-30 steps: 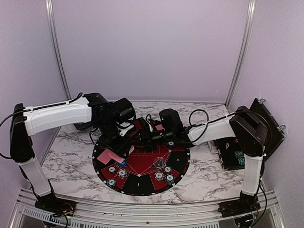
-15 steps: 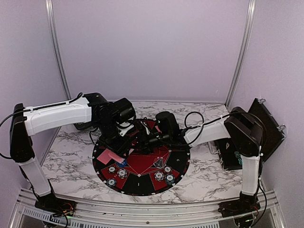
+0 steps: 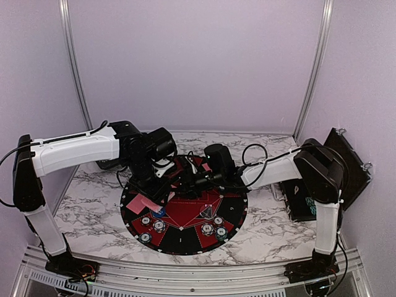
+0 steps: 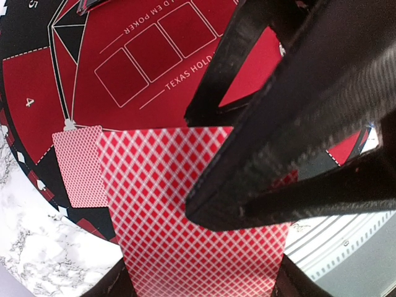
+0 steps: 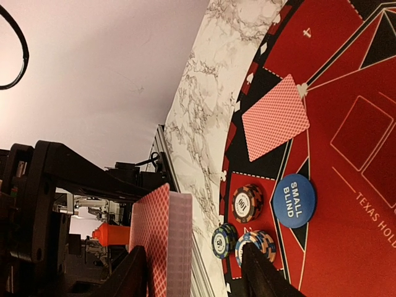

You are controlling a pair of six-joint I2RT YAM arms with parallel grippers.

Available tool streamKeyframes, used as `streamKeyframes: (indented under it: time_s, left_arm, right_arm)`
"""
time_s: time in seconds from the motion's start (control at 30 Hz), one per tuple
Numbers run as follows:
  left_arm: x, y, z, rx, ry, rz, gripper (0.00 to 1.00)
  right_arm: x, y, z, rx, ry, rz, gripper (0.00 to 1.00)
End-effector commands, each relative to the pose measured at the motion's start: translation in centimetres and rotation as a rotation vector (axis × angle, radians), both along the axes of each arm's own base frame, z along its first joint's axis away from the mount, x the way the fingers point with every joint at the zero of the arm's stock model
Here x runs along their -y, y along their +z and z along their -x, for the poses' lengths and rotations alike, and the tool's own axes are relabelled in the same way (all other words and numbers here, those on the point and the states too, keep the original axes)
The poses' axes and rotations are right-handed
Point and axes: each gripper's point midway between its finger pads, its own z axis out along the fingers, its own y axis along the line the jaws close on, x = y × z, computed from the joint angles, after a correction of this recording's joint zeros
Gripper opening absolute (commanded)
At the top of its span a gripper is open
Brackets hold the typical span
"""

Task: Distribute texas hold em gaming equipment
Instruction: Pick up the poker card from the face-down deck piles.

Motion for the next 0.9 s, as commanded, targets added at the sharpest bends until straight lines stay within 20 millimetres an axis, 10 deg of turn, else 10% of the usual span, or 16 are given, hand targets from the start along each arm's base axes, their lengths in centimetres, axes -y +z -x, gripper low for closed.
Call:
streamKeyframes:
  time_s: [0.0,0.87]
  left_arm:
    - [0.1,1.3,0.0,0.018,-0.006,0.014,0.53]
    - [0.0,1.0,0.0,0.014,-0.004,0.007,0.53]
  right_arm:
    - [0.9,0.6,-1.2,0.022,-0.044,0.021,0.49]
    - [2.6,4.6,-1.1,0.048,-0.066,-0.057,0.46]
